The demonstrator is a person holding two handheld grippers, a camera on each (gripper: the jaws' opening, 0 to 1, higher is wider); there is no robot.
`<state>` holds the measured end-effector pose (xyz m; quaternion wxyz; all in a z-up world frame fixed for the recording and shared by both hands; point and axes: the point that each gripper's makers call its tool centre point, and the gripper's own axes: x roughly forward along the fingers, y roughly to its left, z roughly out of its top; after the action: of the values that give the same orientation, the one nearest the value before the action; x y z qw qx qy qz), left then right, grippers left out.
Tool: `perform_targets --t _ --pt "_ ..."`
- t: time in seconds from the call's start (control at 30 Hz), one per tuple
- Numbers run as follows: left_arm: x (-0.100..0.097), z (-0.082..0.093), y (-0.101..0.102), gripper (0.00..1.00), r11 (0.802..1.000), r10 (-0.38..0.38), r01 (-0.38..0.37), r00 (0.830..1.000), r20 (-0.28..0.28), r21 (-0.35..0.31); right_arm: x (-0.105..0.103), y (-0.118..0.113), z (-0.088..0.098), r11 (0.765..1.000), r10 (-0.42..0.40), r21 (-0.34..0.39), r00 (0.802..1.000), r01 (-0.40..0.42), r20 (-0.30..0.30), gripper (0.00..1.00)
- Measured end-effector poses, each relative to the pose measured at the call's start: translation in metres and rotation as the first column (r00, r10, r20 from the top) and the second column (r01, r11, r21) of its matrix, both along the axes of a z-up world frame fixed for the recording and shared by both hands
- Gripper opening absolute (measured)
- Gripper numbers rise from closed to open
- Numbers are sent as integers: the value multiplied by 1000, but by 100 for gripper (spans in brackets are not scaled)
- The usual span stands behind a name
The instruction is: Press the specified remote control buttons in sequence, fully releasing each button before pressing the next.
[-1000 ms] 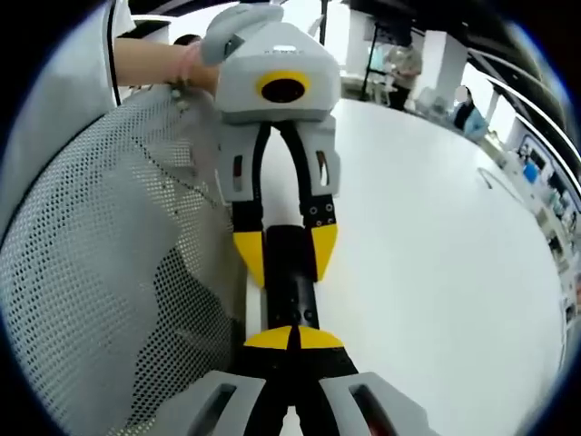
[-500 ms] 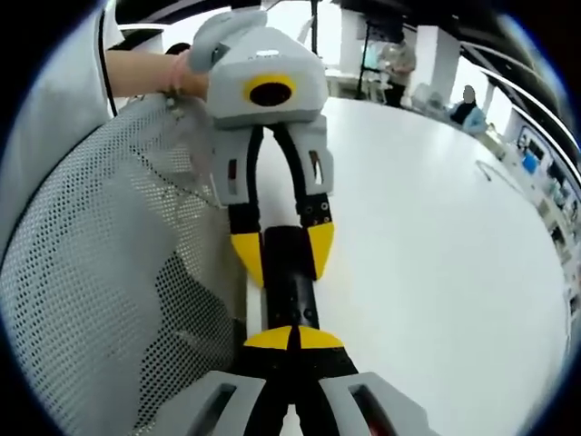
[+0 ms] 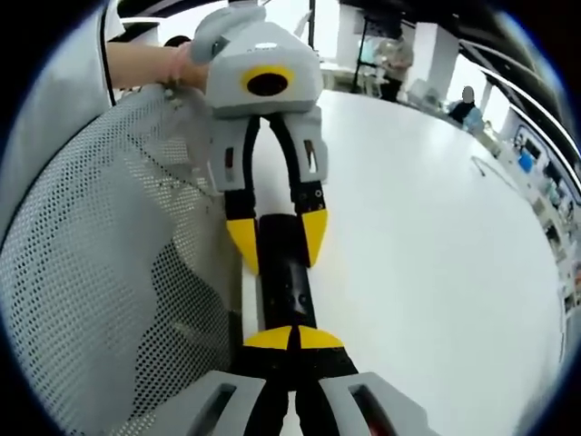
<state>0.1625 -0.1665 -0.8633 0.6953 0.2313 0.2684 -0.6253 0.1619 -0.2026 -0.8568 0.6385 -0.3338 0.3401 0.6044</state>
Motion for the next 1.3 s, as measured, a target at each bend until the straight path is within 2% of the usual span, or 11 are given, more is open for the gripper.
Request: perform_targets --t 0.3,0.47,0.73,1.13,1.3 --pt "0 0 0 25 1000 -2 2 1000 0 1 0 0 -1 1000 -4 -24 1000 4 6 0" --pt "0 0 -1 25 1000 -8 8 1000 4 0 2 -1 0 999 -41 2 999 41 -27 0" --pt "0 1 -1 25 1000 -5 5 1000 3 -1 2 -1 1 997 -71 41 997 73 -31 0" --pt "0 1 -1 25 1000 -2 2 1000 1 0 1 -7 2 999 -33 13 999 33 -10 0" --pt "0 1 -1 25 1000 0 0 1000 0 0 2 -13 2 999 -48 7 999 49 -23 0"
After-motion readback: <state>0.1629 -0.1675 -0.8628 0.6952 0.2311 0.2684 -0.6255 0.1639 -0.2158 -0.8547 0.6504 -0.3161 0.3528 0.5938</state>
